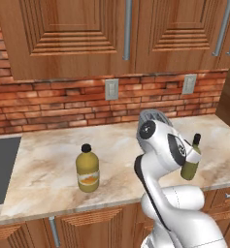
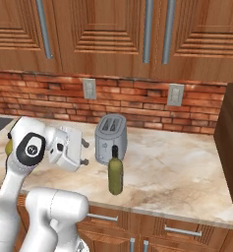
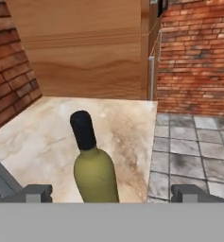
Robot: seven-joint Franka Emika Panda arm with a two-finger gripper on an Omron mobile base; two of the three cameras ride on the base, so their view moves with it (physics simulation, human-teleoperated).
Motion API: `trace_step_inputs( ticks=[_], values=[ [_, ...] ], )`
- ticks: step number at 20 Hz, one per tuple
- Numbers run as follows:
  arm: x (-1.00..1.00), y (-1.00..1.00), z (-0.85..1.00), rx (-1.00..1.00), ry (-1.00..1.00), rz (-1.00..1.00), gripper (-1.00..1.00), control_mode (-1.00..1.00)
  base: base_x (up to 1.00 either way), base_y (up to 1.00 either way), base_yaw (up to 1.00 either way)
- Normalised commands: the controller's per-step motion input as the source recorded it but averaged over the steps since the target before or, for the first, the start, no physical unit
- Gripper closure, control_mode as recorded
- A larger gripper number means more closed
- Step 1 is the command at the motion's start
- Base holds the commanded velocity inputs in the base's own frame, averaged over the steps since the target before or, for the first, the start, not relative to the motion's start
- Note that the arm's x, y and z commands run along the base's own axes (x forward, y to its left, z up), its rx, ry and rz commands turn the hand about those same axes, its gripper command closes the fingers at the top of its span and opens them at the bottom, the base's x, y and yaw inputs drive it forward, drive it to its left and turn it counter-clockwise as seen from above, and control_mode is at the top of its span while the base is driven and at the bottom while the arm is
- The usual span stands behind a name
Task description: There is a wine glass and glass cup on the dining counter. Place the wine bottle next to the wine glass and the juice bottle next to the glass cup.
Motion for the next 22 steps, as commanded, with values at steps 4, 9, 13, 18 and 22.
trace_step_inputs(
  ticks=[4,9,13,18,22],
  values=[
    [0.26,-0.29,-0.24,0.0,0.0,0.0,-1.0,-1.0,0.0,0.0,0.0],
    [0.27,-0.26,-0.2,0.0,0.0,0.0,-1.0,-1.0,0.0,0.0,0.0],
    [0.19,-0.22,-0.13,0.0,0.0,0.0,-1.0,-1.0,0.0,0.0,0.0],
    [0.22,-0.24,-0.14,0.0,0.0,0.0,-1.0,-1.0,0.0,0.0,0.0],
    [0.21,-0.18,-0.09,0.0,0.0,0.0,-1.0,-1.0,0.0,0.0,0.0]
  ],
)
